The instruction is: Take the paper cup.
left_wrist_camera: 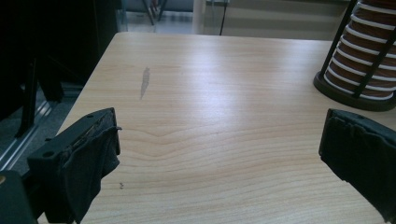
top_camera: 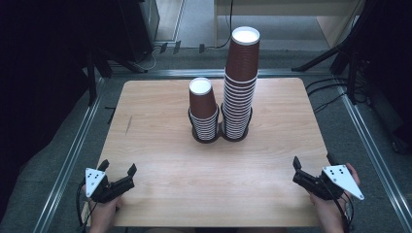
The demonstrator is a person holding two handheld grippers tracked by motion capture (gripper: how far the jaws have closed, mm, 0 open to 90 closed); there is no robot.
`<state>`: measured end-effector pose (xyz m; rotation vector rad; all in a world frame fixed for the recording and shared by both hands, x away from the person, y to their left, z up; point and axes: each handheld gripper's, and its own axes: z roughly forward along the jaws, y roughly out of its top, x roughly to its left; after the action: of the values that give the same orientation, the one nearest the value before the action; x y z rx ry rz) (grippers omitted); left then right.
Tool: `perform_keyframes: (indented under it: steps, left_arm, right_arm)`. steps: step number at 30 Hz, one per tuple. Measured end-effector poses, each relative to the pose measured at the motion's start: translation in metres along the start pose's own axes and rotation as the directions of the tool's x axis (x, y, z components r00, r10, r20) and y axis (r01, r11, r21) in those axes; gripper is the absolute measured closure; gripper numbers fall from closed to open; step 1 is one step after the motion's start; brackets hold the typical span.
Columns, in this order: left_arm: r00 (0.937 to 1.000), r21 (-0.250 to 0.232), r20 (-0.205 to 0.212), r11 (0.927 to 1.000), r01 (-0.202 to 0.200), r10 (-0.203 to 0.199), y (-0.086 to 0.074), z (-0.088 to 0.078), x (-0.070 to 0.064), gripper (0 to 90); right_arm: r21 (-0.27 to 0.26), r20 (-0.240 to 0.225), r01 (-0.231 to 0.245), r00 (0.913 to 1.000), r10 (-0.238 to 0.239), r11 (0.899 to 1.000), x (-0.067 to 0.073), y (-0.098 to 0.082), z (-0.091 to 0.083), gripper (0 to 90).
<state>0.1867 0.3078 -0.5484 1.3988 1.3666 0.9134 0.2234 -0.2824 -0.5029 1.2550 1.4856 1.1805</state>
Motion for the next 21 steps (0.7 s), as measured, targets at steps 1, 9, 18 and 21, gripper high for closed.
perform_keyframes:
  steps: [1, 9, 18, 21]
  left_arm:
    - [1.0000, 0.000, 0.000, 1.0000, 0.000, 0.000, 0.000, 0.000, 0.000, 0.0]
    - [0.9999, 0.001, -0.001, 0.9999, -0.014, 0.014, 0.000, 0.001, -0.002, 0.0]
    - [0.9999, 0.005, 0.006, 1.0000, -0.009, 0.009, 0.000, 0.001, -0.001, 0.0]
    - [0.9999, 0.005, 0.007, 1.0000, -0.008, 0.008, 0.000, 0.001, -0.001, 0.0]
  right_arm:
    - [-0.008, -0.004, 0.003, 1.0000, -0.003, 1.000, 0.002, 0.003, 0.000, 0.0]
    - [-0.036, -0.048, 0.009, 0.9988, -0.010, 0.999, 0.020, 0.029, 0.000, 0.0]
    - [-0.102, -0.085, -0.002, 0.9964, -0.007, 0.995, 0.036, 0.062, 0.003, 0.0]
    - [-0.110, -0.089, -0.003, 0.9960, -0.007, 0.994, 0.039, 0.070, 0.005, 0.1]
